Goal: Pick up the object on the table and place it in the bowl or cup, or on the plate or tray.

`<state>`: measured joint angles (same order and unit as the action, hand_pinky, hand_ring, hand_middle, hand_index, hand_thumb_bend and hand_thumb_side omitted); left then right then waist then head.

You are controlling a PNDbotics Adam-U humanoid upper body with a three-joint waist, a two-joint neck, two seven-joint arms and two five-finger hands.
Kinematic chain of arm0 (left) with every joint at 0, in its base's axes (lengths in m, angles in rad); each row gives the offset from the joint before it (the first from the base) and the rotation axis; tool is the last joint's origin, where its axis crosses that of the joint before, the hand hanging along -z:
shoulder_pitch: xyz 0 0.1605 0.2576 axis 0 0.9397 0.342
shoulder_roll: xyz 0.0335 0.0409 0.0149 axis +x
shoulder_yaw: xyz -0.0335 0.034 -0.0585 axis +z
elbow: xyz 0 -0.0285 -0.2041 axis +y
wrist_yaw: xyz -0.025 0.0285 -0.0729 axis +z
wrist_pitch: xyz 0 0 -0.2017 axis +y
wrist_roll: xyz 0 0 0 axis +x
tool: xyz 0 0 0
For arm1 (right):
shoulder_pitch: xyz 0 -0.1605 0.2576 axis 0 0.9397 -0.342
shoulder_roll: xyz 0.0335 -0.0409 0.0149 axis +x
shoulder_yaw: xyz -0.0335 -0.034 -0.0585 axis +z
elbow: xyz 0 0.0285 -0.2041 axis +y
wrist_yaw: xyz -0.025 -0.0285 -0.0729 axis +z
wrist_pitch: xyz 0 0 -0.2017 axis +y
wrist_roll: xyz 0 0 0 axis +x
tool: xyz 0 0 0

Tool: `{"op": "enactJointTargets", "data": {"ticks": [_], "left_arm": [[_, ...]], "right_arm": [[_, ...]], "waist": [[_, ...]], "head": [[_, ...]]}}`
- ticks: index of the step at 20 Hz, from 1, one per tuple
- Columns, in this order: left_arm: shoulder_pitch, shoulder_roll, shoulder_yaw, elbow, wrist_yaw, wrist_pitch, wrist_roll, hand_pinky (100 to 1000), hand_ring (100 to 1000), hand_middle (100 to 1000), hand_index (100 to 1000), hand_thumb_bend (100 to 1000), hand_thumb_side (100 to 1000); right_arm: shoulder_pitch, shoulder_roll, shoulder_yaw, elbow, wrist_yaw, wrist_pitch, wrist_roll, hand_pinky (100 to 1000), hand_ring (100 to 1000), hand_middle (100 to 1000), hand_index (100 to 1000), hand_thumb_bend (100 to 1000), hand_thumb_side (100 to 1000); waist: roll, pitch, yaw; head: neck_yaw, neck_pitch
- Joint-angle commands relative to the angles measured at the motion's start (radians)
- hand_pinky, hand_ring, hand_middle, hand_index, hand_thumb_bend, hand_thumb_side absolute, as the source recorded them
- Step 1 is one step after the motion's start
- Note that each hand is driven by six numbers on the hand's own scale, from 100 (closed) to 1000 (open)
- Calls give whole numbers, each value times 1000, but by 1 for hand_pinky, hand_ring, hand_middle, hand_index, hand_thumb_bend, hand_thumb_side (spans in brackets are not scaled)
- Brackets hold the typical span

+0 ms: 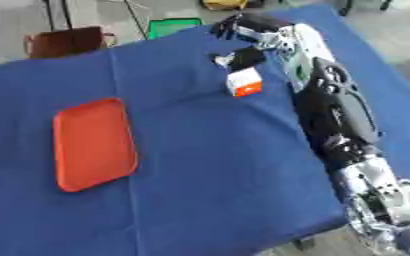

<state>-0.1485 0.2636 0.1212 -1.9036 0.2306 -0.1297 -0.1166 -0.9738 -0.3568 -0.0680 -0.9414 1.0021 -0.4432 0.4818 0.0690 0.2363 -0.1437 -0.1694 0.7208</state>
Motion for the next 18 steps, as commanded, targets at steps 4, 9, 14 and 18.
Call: {"op": "enactJointTargets", "data": {"ticks": [4, 9, 14, 18], "left_arm": [[-4, 22, 9, -8, -1, -1, -1, 652, 848, 768, 844, 317, 1000], [-4, 21, 10, -8, -1, -1, 0, 651, 849, 768, 843, 317, 1000], [-5, 25, 14, -7, -1, -2, 8, 650, 850, 770, 846, 314, 1000], [-7, 28, 17, -8, -2, -3, 14, 650, 852, 771, 844, 313, 1000]], "right_arm": [[-32, 0, -14, -21, 20, 14, -13, 901, 798, 801, 924, 232, 612], [-28, -9, -23, -27, 33, 26, -33, 891, 789, 793, 924, 220, 575], [-16, -22, -27, -19, 41, 32, -49, 887, 785, 790, 925, 221, 566], [-10, -43, -25, 4, 36, 32, -50, 890, 791, 791, 925, 241, 555]], "waist": [[-6, -20, 0], [-5, -17, -2], [-2, -17, -2], [-4, -16, 0]], "head": [[11, -22], [24, -29], [35, -34], [60, -52]]}}
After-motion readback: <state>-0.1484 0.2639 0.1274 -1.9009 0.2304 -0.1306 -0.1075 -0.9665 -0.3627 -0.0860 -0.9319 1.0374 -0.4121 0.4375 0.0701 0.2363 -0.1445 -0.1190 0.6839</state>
